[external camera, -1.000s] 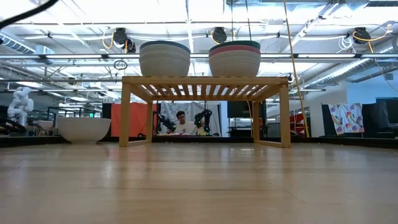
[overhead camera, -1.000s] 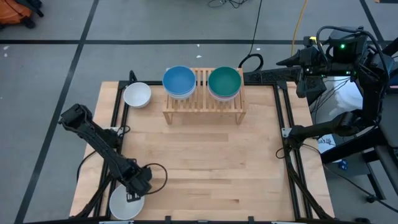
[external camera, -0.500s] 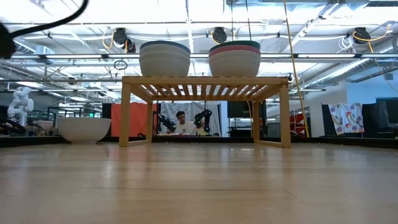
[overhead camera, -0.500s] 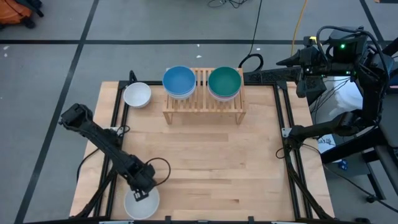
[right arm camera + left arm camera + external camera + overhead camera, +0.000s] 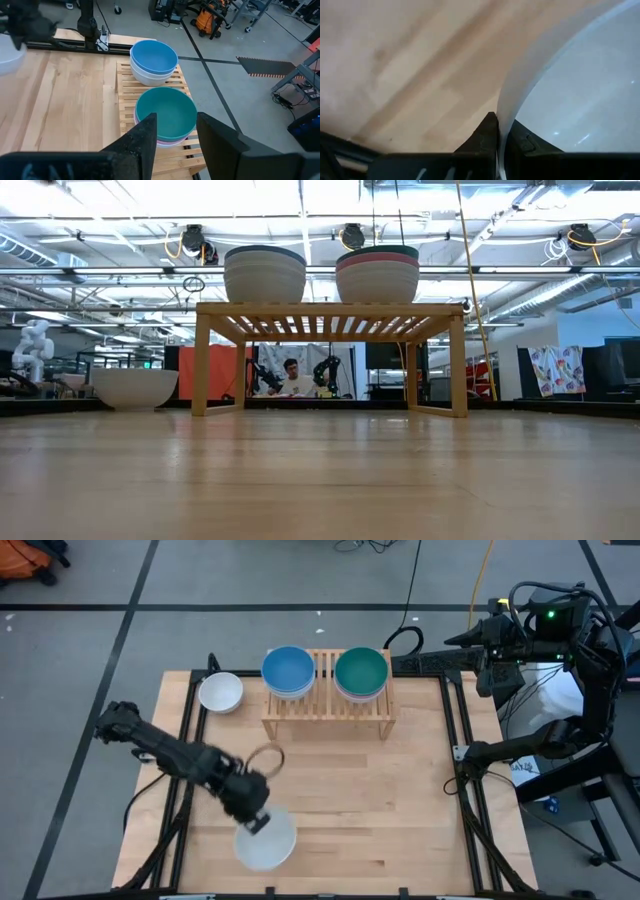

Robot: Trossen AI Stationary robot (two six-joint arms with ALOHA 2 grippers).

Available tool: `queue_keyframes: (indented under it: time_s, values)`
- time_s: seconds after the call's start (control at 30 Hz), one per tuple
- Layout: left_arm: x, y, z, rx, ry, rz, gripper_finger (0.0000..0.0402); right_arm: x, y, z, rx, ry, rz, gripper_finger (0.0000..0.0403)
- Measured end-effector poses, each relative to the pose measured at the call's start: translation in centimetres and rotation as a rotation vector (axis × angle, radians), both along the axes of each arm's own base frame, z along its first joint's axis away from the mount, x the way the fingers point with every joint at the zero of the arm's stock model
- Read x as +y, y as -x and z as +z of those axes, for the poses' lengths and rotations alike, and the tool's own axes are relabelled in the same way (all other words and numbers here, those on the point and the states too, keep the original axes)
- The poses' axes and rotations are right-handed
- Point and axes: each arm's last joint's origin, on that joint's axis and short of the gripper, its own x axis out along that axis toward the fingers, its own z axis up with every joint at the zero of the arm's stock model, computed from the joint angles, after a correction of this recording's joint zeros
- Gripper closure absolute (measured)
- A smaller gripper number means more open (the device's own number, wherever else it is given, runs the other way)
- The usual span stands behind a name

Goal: Place and stack bowls onto a shelf
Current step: Stack the white bowl on top of the blue bowl on the shelf

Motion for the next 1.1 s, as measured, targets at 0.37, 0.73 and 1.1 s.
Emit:
queue_keyframes:
  time_s: [0.37, 0.73, 1.1]
  values:
    - [8.8, -0.6, 10.5, -0.279, -0.263, 0.322, 0.0396, 0.0, 0.0, 0.0, 0.002, 0.004, 0.0, 0.0269]
    - [15.8, 1.7, 15.6, -0.436, -0.421, 0.396, 0.0396, 0.0, 0.0, 0.0, 0.003, 0.007, 0.001, 0.0269]
    - [22.1, 3.2, 16.0, -0.417, -0.623, 0.335, 0.0396, 0.0, 0.0, 0.0, 0.003, 0.006, 0.001, 0.0269]
